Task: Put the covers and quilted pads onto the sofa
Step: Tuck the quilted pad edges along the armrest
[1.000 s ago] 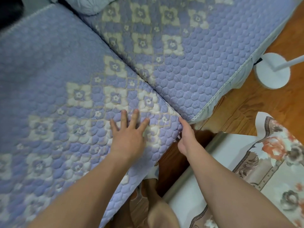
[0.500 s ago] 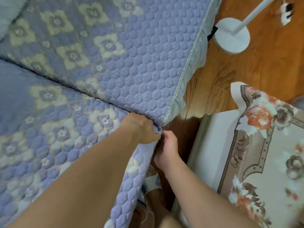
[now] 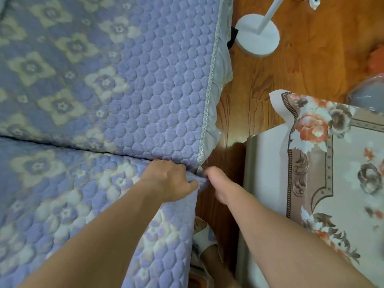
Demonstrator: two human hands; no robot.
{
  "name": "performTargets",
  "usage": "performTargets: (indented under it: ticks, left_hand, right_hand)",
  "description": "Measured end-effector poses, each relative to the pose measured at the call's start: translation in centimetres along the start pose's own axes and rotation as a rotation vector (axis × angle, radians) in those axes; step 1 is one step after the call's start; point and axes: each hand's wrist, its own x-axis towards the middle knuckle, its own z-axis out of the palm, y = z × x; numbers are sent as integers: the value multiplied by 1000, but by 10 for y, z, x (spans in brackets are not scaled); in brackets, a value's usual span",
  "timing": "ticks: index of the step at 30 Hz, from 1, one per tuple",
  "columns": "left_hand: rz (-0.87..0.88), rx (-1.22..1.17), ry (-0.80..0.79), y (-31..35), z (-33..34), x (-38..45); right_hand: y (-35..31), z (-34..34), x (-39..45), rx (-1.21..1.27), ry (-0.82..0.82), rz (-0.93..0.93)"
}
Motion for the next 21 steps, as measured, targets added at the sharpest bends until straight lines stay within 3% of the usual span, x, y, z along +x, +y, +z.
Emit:
performTargets:
  ticks: [4, 8, 11, 13, 15, 17, 19, 20, 21]
  left_hand:
    - [17, -10, 60, 0, 9, -4]
    - [16, -26, 15, -2, 10, -1]
    - [22, -36, -23, -4, 8, 0]
    - [22, -49, -29, -3, 6, 0]
    - [10, -65, -24, -4, 7, 0]
    - [-1, -71, -23, -3, 7, 1]
    - [-12, -57, -38, 0, 5, 2]
    - [-16, -51, -47, 0, 5, 2]
    - [-23, -54, -63, 0, 3, 2]
  right_hand:
    - [-8, -7, 13, -109, -308, 20]
    - [-3, -31, 19, -268, -421, 28]
    - [1, -53, 19, 77, -399, -63]
    - [0, -50, 18, 405, -327, -150]
    - [-1, -27, 16, 539, -189, -174]
    - [1, 2, 10, 487, 106, -158]
    - [12, 22, -9, 398, 549, -166]
    - [22, 30, -18, 419, 673, -176]
    - [30, 37, -27, 477, 610, -181]
